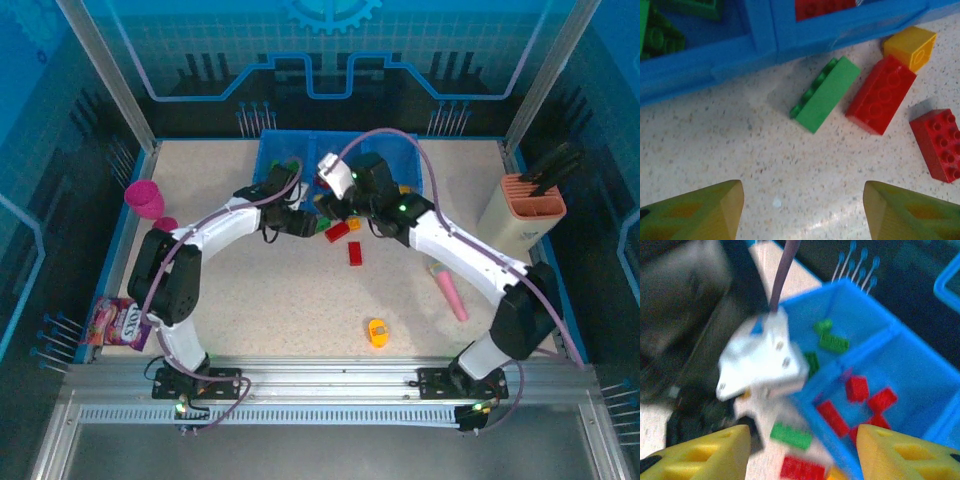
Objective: Sort the legos into containers by color
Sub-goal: Pick up the lego from the center of the table.
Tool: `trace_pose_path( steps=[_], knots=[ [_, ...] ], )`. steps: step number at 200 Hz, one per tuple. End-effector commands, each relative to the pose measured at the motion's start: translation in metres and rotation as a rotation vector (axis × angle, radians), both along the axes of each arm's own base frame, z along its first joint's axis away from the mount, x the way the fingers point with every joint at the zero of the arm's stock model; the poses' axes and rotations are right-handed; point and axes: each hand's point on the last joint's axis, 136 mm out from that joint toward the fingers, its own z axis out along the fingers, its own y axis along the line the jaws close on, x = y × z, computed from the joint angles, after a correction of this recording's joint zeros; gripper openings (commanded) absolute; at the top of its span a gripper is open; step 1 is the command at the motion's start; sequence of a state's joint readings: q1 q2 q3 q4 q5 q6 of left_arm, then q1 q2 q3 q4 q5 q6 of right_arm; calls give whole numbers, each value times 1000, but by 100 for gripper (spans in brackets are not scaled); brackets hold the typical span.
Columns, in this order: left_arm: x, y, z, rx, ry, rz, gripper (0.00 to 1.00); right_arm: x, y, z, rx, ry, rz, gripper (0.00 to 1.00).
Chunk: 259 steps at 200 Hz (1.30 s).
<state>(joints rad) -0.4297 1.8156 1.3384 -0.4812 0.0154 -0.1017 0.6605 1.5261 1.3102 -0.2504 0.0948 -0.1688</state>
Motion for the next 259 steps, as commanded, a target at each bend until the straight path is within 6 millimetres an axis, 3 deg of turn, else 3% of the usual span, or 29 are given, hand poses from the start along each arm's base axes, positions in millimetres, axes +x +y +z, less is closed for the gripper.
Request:
trace_pose_path(
  steps=[1,55,104,199,259],
  knots=[
    [14,-15,6,14,-38,-70,66,-25,-34,-24,-8,111,-107,60],
    [21,-27,-14,38,2,-114,66,-85,-80,-64,19,309,-237,61],
    [24,-33,-31,60,31,-131,65,-112,-107,-80,33,386,-340,61],
    [23,-39,-60,108,82,-143,64,-112,-110,-87,35,394,-364,62],
    [20,-42,-70,103,102,-141,48,-108,-111,-95,6,399,-378,62]
  ],
)
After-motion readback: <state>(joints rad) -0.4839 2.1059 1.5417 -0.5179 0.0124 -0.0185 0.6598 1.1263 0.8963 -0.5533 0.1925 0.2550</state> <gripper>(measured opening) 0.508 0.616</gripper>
